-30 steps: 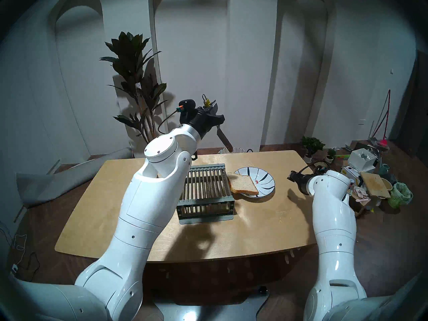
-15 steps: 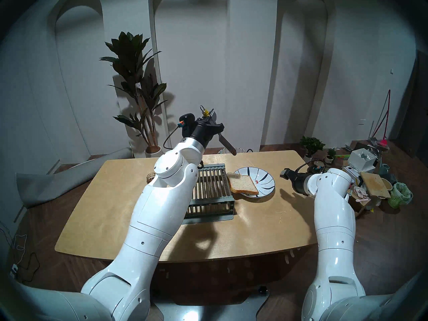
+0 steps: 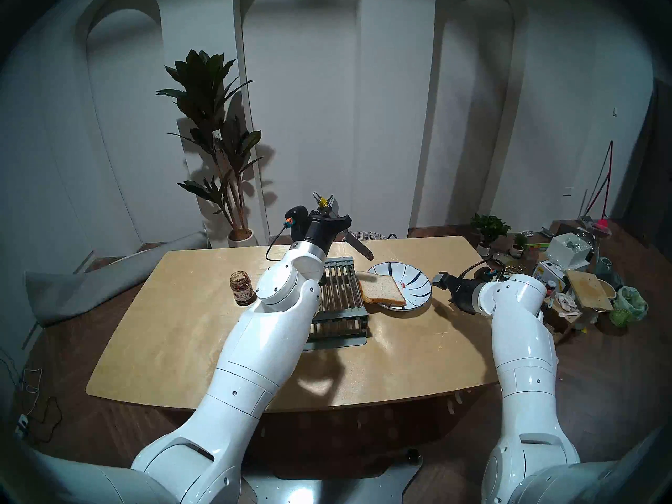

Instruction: Spread jam over the slice of bread with the knife

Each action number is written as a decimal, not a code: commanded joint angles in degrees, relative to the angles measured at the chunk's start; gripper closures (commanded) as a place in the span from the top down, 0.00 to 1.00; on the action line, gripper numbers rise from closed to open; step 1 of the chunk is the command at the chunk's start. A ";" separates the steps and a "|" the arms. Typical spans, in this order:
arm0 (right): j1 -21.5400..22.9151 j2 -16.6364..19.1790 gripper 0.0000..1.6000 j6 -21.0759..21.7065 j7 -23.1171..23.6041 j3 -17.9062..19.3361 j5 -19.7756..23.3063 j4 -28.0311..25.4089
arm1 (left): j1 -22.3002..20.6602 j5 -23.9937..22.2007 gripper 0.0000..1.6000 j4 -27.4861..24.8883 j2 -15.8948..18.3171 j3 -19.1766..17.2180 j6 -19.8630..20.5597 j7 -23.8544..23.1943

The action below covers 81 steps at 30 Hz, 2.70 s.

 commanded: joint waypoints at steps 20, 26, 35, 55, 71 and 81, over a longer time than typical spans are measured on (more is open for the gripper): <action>1.64 -0.76 1.00 -4.36 1.08 -1.49 0.20 2.52 | -3.08 -2.69 0.00 8.00 -1.88 0.77 -2.69 -1.58; 1.43 -1.51 1.00 -4.34 0.44 -1.26 0.43 2.30 | -4.45 -1.87 0.00 10.53 -2.24 1.26 -3.51 -1.03; 1.33 -1.87 1.00 -5.11 0.35 -1.94 0.07 2.31 | -5.11 -3.61 0.00 11.38 -3.71 0.47 -3.80 -1.66; 2.35 -2.75 1.00 -6.45 -1.04 -3.29 -0.04 4.01 | -5.40 -7.96 0.00 14.94 -4.31 1.19 -3.27 -2.13; 2.50 -2.89 0.93 -6.98 -1.38 -4.69 -0.11 4.15 | -7.51 -6.04 0.00 20.04 -4.50 2.45 -4.52 1.03; 2.94 -2.70 0.69 -7.52 -1.22 -5.09 -0.23 5.68 | -8.04 -6.12 0.00 20.71 -4.48 2.48 -5.21 1.25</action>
